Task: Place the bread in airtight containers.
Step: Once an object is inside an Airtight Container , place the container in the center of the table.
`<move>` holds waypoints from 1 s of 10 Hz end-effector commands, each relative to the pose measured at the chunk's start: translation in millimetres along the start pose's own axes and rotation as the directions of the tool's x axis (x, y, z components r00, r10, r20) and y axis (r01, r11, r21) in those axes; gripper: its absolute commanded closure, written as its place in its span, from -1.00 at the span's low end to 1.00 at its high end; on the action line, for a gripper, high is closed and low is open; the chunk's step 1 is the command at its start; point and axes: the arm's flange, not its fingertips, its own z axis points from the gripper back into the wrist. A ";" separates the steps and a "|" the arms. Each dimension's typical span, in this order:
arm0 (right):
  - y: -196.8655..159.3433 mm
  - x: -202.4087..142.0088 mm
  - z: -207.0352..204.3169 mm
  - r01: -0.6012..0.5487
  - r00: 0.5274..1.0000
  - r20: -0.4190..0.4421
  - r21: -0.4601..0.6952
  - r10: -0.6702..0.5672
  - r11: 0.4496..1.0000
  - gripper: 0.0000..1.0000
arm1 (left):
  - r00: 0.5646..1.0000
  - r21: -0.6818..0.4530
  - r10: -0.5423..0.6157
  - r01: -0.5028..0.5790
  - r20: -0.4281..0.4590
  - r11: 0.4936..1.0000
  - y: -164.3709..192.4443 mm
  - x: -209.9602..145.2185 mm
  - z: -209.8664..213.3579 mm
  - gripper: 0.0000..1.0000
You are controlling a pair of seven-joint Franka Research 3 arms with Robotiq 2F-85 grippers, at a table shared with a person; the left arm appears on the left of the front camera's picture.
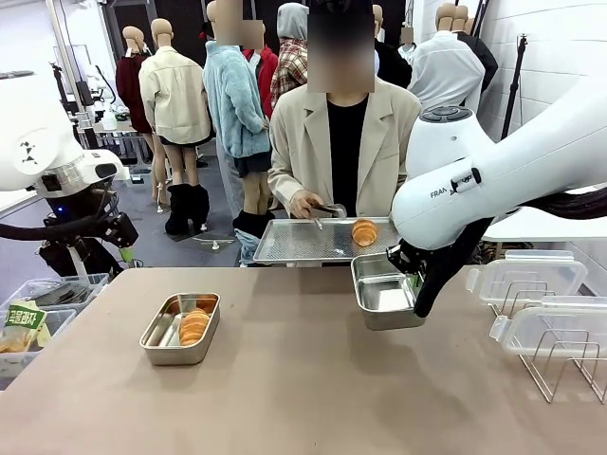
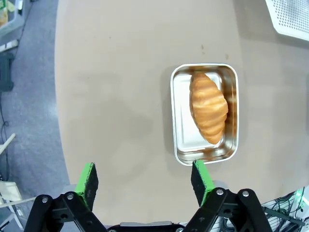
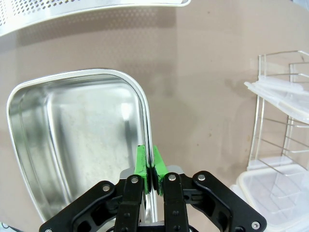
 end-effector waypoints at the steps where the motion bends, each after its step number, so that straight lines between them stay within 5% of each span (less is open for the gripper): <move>1: 0.5 1.0 1.0 -0.001 1.000 0.019 0.012 0.001 1.000 1.00 | 1.000 0.008 0.008 -0.008 -0.001 1.000 0.9 0.3 -0.6 -1.00; 10: 0.5 1.0 1.0 -0.001 1.000 0.019 0.012 0.001 1.000 1.00 | 1.000 0.008 0.008 -0.008 -0.001 1.000 0.9 0.3 -0.6 -1.00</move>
